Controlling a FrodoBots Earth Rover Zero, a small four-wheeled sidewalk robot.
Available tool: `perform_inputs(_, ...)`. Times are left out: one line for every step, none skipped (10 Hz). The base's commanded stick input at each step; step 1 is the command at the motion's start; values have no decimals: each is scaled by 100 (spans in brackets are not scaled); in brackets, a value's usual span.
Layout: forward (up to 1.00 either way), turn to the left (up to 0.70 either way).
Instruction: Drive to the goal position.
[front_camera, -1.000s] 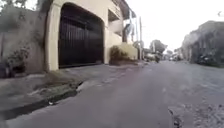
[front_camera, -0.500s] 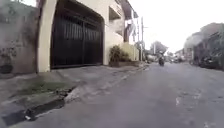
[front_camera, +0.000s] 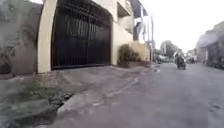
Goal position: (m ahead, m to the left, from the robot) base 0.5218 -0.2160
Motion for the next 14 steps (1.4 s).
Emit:
perform_inputs(0,0)
perform_inputs(0,0)
perform_inputs(0,0)
perform_inputs(0,0)
perform_inputs(0,0)
perform_inputs(0,0)
perform_inputs(0,0)
perform_inputs(0,0)
perform_inputs(0,0)
perform_inputs(0,-14)
perform_inputs(0,-31)
perform_inputs(0,-48)
perform_inputs(0,-66)
perform_inputs(0,-83)
